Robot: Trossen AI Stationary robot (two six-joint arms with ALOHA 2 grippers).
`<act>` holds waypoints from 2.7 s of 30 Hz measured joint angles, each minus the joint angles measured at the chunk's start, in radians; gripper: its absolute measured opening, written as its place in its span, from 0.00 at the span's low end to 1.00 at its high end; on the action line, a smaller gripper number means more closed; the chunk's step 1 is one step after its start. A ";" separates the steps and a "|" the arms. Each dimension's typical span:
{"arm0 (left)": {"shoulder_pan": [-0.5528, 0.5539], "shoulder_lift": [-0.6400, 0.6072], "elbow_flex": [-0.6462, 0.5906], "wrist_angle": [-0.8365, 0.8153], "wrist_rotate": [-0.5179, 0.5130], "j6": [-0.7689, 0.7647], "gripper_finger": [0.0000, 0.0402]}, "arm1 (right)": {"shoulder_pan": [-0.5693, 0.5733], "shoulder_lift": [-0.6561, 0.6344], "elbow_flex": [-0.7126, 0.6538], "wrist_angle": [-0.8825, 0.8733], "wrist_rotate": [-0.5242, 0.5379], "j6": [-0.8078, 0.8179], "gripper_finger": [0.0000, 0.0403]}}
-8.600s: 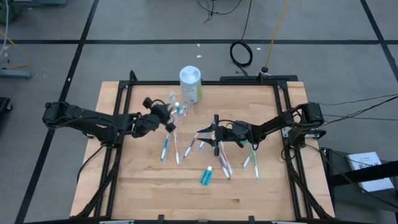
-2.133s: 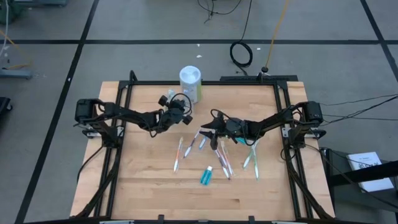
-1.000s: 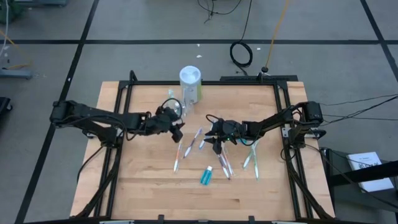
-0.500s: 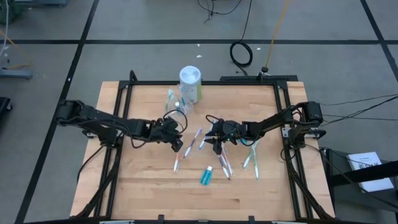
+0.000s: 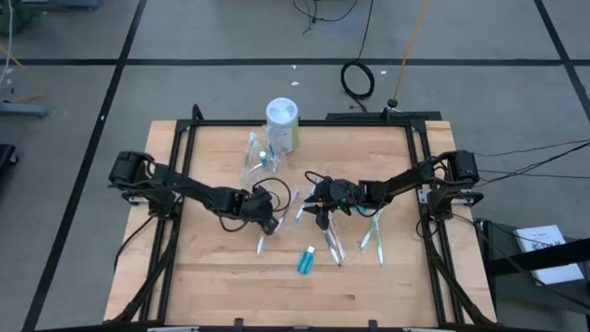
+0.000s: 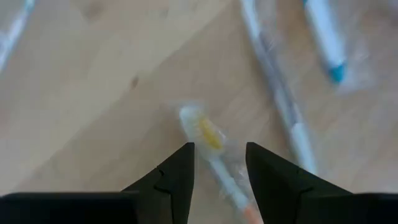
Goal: Pick & Place toothbrushing station
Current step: Put the left orange toothbrush into the transparent organizer
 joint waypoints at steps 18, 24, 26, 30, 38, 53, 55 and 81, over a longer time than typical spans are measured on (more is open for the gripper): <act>0.002 -0.112 -0.001 -0.029 0.034 0.091 0.02 | 0.000 0.000 0.000 -0.001 0.003 0.000 0.35; 0.001 -0.306 -0.001 -0.045 -0.130 0.199 0.06 | 0.000 0.000 0.000 -0.001 0.003 0.000 0.35; 0.001 -0.375 -0.001 -0.048 -0.222 0.275 0.04 | 0.000 0.000 0.000 -0.002 0.003 0.000 0.35; 0.000 -0.497 -0.001 -0.039 -0.468 0.413 0.02 | 0.000 0.000 0.000 -0.002 0.003 0.000 0.35; 0.065 -0.604 -0.009 0.040 -0.744 0.596 0.02 | 0.000 0.000 0.000 -0.001 0.003 0.010 0.35; 0.343 -0.566 -0.389 0.819 -0.450 0.787 0.03 | 0.002 -0.145 0.002 -0.281 0.062 -0.018 0.35; 0.340 -0.565 -0.420 0.842 -0.458 0.787 0.02 | 0.009 -0.234 -0.003 -0.417 0.119 -0.023 0.35; 0.341 -0.563 -0.439 0.557 -0.451 0.646 0.16 | 0.219 -0.518 -0.001 -1.392 0.049 0.841 0.35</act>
